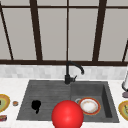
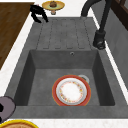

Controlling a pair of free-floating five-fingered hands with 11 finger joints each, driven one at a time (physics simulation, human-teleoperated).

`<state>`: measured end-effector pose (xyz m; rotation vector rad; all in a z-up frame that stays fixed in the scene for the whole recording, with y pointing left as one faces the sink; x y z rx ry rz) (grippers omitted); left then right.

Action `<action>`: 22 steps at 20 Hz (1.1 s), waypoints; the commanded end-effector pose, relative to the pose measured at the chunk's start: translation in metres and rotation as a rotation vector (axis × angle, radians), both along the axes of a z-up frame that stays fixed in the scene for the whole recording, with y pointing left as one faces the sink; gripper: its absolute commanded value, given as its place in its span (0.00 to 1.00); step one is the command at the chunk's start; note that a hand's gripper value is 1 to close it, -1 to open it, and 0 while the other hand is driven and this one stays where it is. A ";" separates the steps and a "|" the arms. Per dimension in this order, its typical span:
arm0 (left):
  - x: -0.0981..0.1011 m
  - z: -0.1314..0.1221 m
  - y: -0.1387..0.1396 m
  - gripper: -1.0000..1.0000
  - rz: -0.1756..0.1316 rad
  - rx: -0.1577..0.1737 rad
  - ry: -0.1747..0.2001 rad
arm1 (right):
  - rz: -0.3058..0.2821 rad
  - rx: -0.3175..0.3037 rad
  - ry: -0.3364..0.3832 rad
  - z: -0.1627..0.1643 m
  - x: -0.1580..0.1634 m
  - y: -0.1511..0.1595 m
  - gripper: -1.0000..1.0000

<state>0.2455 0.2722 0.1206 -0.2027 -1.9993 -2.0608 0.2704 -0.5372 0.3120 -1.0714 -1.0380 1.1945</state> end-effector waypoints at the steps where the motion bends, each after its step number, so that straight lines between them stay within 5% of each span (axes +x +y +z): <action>1: 0.000 0.000 0.000 0.50 0.000 0.000 0.000 | -0.073 0.010 0.004 -0.030 -0.003 -0.016 1.00; 14: 0.000 0.000 0.000 0.50 0.000 0.000 0.000 | -0.310 -0.056 0.102 -0.109 -0.007 -0.031 1.00; 22: 0.000 0.000 0.000 0.50 0.000 0.000 0.000 | -0.289 -0.093 0.182 -0.151 0.016 -0.033 1.00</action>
